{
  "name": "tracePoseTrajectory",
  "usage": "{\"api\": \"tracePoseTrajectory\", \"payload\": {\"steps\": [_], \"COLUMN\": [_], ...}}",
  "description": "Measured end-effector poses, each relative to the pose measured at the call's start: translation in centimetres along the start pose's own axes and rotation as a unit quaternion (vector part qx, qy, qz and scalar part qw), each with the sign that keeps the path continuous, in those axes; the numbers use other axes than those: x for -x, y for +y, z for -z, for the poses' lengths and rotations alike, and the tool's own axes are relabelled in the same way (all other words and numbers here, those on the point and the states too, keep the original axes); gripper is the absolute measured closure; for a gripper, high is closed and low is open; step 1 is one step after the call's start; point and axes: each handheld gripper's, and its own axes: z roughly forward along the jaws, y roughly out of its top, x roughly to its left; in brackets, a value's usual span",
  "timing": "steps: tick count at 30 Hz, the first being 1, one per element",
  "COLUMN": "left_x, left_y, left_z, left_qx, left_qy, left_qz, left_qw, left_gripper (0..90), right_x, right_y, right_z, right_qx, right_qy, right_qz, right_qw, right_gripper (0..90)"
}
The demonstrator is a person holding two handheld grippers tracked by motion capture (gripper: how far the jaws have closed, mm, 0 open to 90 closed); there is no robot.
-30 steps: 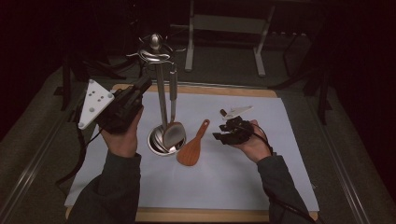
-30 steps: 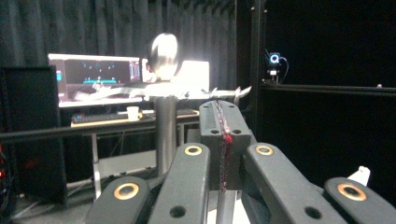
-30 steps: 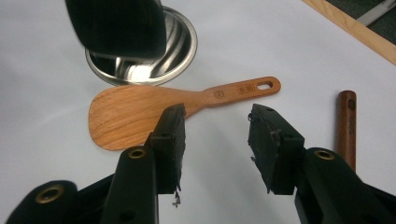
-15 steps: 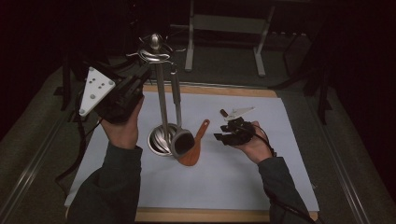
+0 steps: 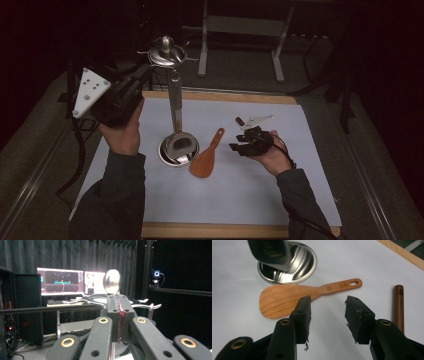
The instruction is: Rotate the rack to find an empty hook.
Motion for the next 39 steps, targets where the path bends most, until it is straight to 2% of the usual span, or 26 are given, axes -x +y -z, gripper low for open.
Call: {"api": "tracePoseTrajectory", "payload": {"steps": [4, 12, 24, 39], "left_x": [-0.4, -1.6, -3.1, -4.4], "left_y": [0.0, 0.0, 0.1, 0.0], "left_z": [-0.2, -0.8, -1.7, -2.7], "left_qx": [-0.003, -0.007, -0.011, -0.018], "left_qy": [0.004, 0.007, 0.018, 0.025], "left_qz": [-0.003, 0.013, 0.024, 0.046], "left_qw": [1.0, 0.9999, 0.9995, 0.9985], "left_gripper": [89.9, 89.9, 89.9, 89.8], "right_x": [0.0, 0.1, 0.3, 0.1], "right_y": [0.0, -0.1, -0.4, -0.3], "right_z": [-0.1, 0.0, 0.3, 0.0], "right_qx": [-0.003, -0.002, 0.002, 0.001], "right_qy": [0.001, 0.001, -0.001, 0.002], "right_qz": [-0.001, -0.001, -0.005, -0.004], "right_qw": [1.0, 1.0, 1.0, 1.0], "right_gripper": [55.7, 55.7, 55.8, 55.8]}}
